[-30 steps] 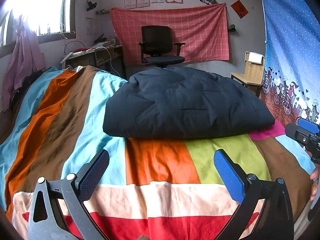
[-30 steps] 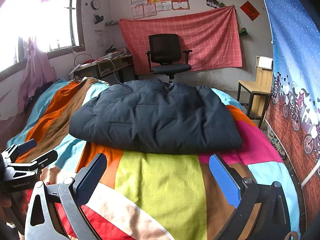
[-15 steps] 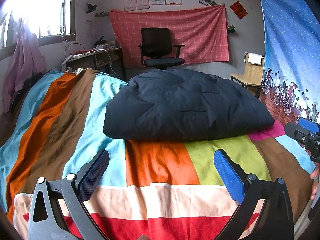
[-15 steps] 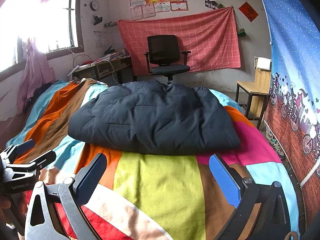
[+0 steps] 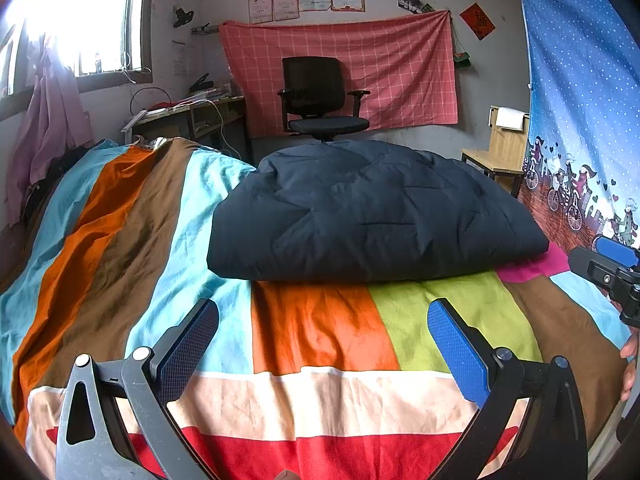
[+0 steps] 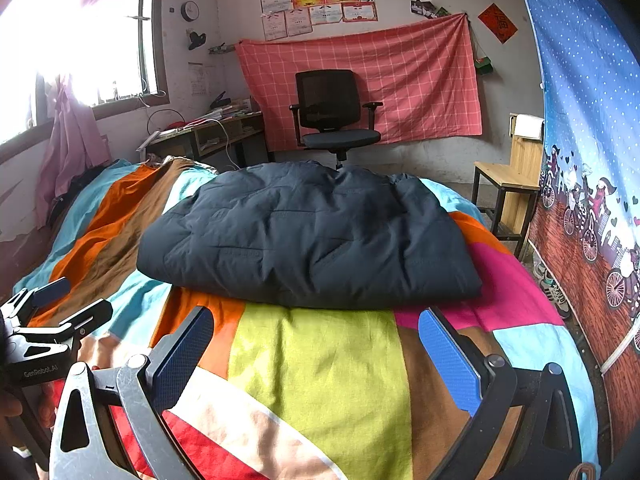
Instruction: Fold large clothes
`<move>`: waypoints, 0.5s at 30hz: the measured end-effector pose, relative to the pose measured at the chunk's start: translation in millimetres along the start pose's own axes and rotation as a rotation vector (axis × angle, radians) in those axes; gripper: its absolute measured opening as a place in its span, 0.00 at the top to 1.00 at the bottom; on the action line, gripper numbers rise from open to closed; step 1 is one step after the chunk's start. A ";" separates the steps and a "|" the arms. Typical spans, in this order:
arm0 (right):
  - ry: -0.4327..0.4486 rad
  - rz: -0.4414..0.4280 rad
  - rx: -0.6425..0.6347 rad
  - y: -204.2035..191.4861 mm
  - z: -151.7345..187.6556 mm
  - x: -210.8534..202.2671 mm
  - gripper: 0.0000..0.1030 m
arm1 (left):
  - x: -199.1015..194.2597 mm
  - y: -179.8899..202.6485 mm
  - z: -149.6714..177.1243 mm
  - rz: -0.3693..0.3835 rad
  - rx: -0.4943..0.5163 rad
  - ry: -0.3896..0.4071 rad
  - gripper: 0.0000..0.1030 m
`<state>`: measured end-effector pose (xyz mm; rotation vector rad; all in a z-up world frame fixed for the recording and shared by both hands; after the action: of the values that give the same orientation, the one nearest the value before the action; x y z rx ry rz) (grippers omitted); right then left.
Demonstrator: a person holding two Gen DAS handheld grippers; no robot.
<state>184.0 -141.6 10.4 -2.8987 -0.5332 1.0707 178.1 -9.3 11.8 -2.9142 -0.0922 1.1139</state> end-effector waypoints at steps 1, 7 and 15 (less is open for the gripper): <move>0.001 0.000 0.000 -0.1 0.0 -0.1 0.00 | 0.2 0.1 0.0 0.001 0.001 -0.001 0.01; 0.000 0.000 -0.001 -0.5 0.3 0.2 0.00 | 0.3 0.6 0.4 0.001 -0.001 -0.001 0.01; -0.003 -0.004 -0.003 -1.0 0.4 -0.5 0.00 | 0.1 0.3 0.5 -0.001 -0.002 0.000 0.01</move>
<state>183.0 -140.8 10.6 -2.8980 -0.5401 1.0745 177.9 -9.6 11.4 -2.9156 -0.0942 1.1143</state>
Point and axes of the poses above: each gripper's, at about its wrist camera, not at the fingertips, and x roughly the way its jaws point, y to its right, z to its underside, the point moved 9 cm from there along x, roughly the way its jaws point, and after that the axes turned 8 degrees about -y, right-handed, at the moved point
